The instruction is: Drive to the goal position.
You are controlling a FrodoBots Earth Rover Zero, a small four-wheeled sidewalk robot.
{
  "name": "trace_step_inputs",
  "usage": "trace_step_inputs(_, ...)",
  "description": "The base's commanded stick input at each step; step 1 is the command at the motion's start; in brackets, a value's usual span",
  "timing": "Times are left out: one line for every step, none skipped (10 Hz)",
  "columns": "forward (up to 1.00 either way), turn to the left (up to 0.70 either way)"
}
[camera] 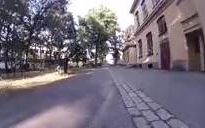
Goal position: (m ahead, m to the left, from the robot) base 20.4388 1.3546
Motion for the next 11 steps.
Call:
trace_step_inputs(0.45, 0.00)
trace_step_inputs(0.45, 0.00)
trace_step_inputs(0.45, 0.00)
trace_step_inputs(0.45, 0.00)
trace_step_inputs(0.45, 0.00)
trace_step_inputs(0.45, 0.00)
trace_step_inputs(0.45, 0.00)
trace_step_inputs(0.45, 0.00)
trace_step_inputs(0.45, 0.00)
trace_step_inputs(0.45, 0.00)
trace_step_inputs(0.45, 0.00)
